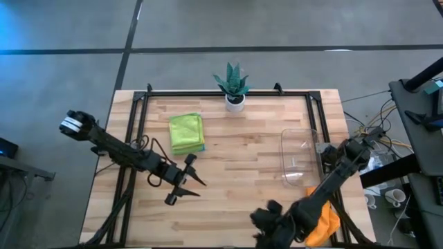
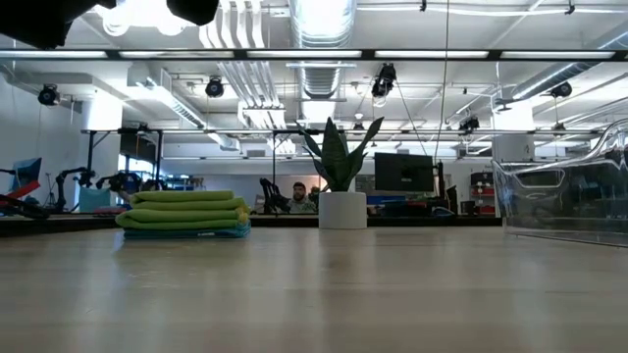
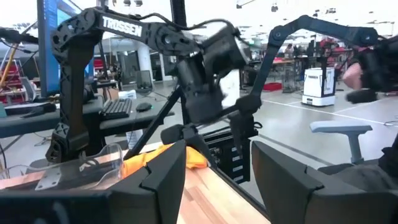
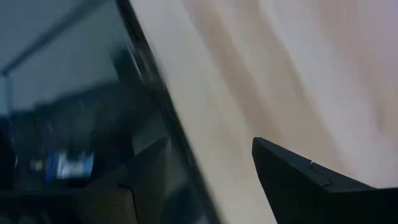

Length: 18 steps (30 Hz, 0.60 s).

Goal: Fold microfiber towels
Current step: Fold the orange towel on the table

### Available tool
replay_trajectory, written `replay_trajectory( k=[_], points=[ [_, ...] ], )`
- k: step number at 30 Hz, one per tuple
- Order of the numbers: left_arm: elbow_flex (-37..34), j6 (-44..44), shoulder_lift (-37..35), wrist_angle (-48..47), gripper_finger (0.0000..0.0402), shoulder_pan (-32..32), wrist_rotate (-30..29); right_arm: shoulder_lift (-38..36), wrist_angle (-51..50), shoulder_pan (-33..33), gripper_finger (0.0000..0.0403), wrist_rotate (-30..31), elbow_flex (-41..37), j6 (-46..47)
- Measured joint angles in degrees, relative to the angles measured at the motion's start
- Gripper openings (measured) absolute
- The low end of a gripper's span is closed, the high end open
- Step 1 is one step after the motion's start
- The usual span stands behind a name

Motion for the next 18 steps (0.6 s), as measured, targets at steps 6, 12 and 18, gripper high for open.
replay_trajectory(
  k=[6,12,18],
  points=[
    [0.0,-0.2,-0.2,0.2,0.0168,0.0,-0.2,0.1,-13.8,6.0,0.0224,-14.7,0.0,20.0],
    [0.0,-0.6,0.4,0.4,0.0168,0.0,-0.2,-0.3,-22.0,12.1,0.0210,-24.0,-3.7,33.7],
    [0.0,-1.9,1.5,0.5,0.0168,0.0,-0.3,-2.4,-21.8,16.1,0.0197,-23.9,-7.9,40.4]
  ],
)
